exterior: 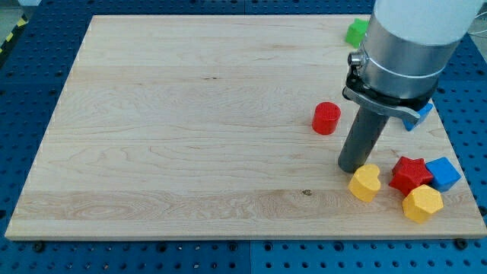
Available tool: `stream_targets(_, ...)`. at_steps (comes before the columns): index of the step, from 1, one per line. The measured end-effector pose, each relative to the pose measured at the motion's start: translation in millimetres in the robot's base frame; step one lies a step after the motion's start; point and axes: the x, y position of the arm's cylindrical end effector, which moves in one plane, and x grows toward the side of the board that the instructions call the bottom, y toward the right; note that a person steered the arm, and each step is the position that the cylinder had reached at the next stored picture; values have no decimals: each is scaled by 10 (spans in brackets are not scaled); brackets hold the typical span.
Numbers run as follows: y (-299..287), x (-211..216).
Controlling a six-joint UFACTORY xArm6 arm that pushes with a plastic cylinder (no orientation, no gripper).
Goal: Move your arm towards red circle
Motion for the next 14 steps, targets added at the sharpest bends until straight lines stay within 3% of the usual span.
stream_targets(11,-148,273)
stream_targets(13,-946,-364)
stream_targets(14,-972,-740)
